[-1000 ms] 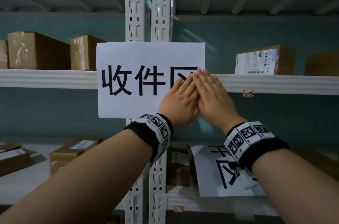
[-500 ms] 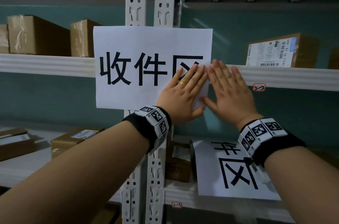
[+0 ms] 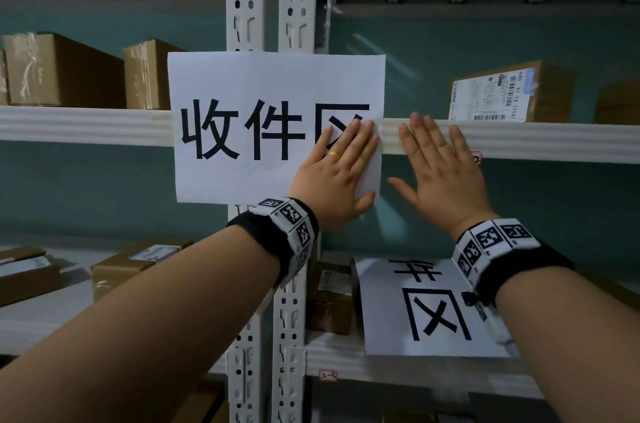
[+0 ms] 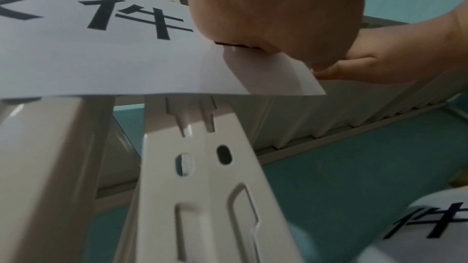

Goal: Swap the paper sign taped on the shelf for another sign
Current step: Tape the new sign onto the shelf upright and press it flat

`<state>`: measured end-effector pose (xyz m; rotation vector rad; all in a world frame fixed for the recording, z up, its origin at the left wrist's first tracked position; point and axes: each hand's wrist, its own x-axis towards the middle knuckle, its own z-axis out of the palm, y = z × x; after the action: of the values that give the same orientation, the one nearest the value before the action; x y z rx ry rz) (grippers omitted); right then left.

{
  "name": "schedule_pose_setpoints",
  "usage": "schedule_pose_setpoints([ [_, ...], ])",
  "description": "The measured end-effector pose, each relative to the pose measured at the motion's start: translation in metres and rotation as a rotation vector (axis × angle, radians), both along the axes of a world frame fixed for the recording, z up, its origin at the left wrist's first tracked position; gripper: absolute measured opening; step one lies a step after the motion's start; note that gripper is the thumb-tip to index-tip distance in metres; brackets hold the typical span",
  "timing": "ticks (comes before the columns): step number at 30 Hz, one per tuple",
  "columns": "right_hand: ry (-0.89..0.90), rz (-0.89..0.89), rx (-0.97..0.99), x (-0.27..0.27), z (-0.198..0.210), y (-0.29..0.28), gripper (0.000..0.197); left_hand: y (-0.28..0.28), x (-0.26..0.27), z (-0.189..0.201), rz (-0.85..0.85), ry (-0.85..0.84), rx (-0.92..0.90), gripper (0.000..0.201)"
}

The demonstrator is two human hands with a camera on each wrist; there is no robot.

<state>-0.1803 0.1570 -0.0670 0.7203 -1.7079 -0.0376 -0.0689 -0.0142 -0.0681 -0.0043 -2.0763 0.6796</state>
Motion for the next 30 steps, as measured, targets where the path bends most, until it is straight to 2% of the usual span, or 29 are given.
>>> schedule_pose_setpoints([
  [5,-0.055,0.002,-0.076,0.002,-0.006,0.000,0.078,0.011,0.003,0.002,0.021,-0.021,0.030,0.077],
  [9,-0.140,0.024,-0.231,0.009,-0.011,-0.001,0.085,0.017,0.003,0.001,0.038,-0.015,0.025,0.077],
  [15,-0.096,0.069,-0.032,0.024,-0.006,-0.022,0.085,0.018,0.000,-0.004,0.061,-0.007,0.021,0.074],
  [27,-0.086,0.117,-0.027,0.009,-0.009,-0.011,0.070,0.001,0.008,0.002,0.039,-0.069,-0.008,0.082],
  [30,-0.154,0.233,-0.155,0.018,-0.005,-0.010,0.064,-0.016,0.019,0.001,0.048,-0.091,0.016,0.080],
])
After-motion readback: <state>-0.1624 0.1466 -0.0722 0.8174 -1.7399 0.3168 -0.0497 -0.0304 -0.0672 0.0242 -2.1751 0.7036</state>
